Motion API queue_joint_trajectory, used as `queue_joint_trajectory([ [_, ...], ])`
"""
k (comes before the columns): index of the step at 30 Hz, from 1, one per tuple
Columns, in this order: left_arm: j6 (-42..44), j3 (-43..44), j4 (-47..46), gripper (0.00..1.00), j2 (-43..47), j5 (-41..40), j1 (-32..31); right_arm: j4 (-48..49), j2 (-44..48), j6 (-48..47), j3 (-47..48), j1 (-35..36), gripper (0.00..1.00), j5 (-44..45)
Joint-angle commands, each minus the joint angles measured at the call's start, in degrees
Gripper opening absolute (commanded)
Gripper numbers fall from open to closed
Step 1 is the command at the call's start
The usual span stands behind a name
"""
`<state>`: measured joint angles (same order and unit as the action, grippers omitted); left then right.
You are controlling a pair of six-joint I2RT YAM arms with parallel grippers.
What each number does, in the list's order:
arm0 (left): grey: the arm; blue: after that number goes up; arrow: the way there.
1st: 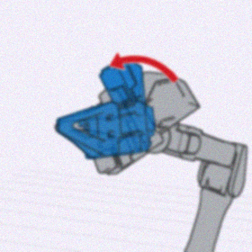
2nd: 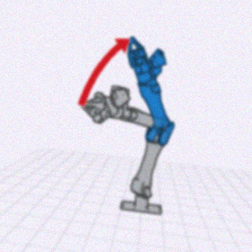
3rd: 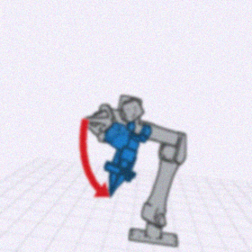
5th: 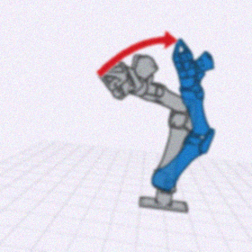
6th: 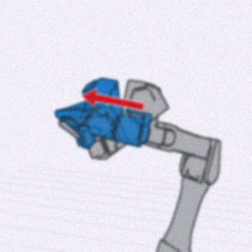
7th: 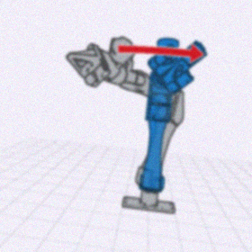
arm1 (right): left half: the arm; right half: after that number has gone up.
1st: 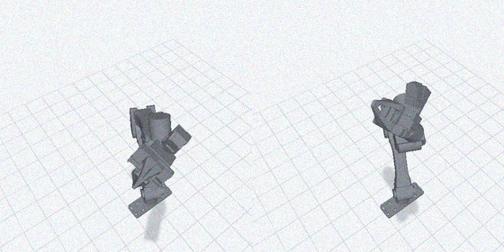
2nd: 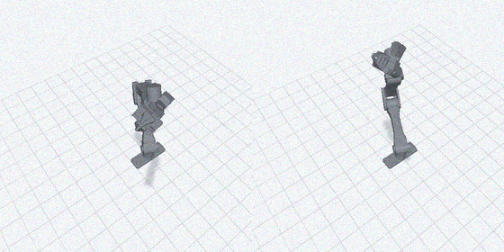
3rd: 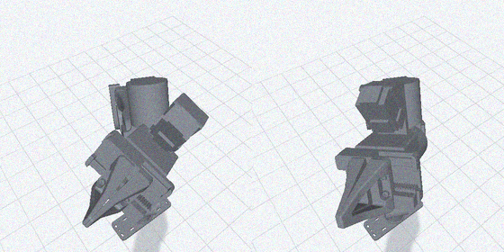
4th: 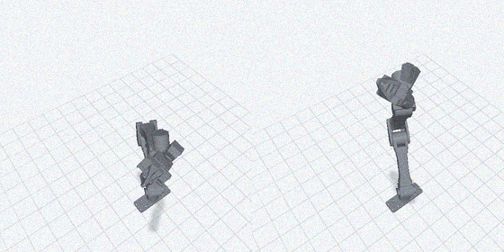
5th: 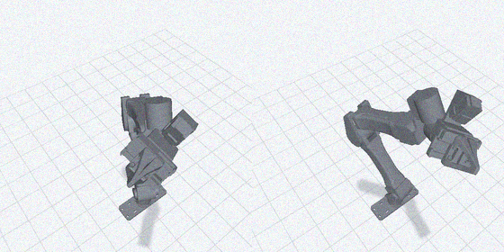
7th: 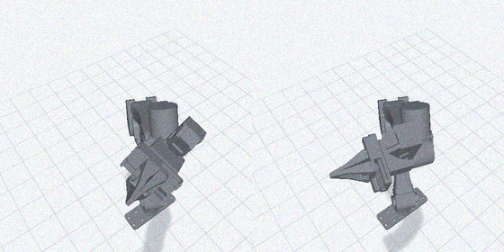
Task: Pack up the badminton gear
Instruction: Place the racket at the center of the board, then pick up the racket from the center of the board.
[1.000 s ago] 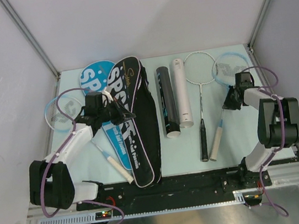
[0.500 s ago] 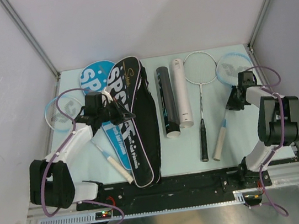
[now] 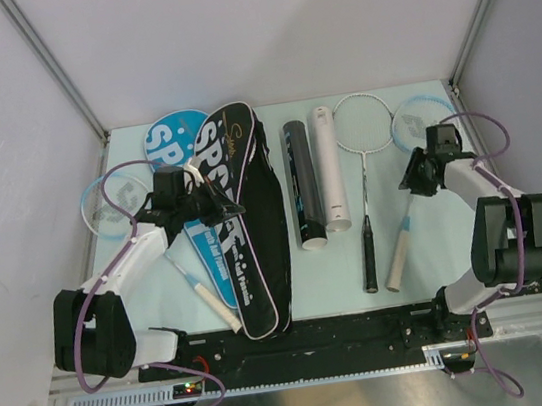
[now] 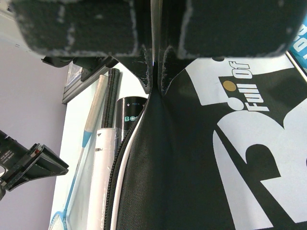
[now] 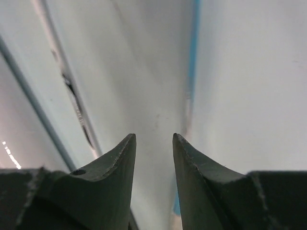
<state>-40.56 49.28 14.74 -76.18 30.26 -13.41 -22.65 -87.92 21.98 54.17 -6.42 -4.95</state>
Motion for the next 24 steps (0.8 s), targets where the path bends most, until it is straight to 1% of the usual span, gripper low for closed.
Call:
queue_joint_trajectory([
  [1, -0.49, 1.95, -1.33, 0.0, 0.58, 1.31, 0.69, 3.59, 1.42, 3.26, 1.59, 4.25, 0.42, -0.83],
  [5, -0.49, 1.77, -1.38, 0.0, 0.58, 1.31, 0.74, 7.68, -1.04, 4.81, 2.73, 8.21, 0.42, 0.36],
  [8, -0.53, 1.81, -1.32, 0.0, 0.41, 1.44, 0.71, 7.99, -5.73, 4.83, 5.3, 11.35, 0.42, 2.81],
  [11, -0.49, 1.8, -1.37, 0.0, 0.51, 1.46, 0.68, 8.32, -10.06, 5.05, 8.08, 13.89, 0.42, 3.19],
  [18, -0.49, 2.02, -1.35, 0.0, 0.42, 1.73, 0.9, 3.4, -18.37, 6.16, 14.27, 17.2, 0.42, 5.97],
  [21, -0.68, 1.98, -1.38, 0.0, 0.08, 1.77, 0.92, 0.82, -21.05, 6.14, 16.36, 17.57, 0.37, 7.02],
  [23, -0.78, 2.1, -1.32, 0.0, -0.13, 1.98, 0.88, 0.59, -21.57, 5.97, 16.85, 17.75, 0.31, 7.42],
  [24, -0.85, 2.16, -1.35, 0.0, -0.2, 2.08, 0.91, 0.77, -21.62, 5.8, 16.94, 17.8, 0.25, 7.46],
])
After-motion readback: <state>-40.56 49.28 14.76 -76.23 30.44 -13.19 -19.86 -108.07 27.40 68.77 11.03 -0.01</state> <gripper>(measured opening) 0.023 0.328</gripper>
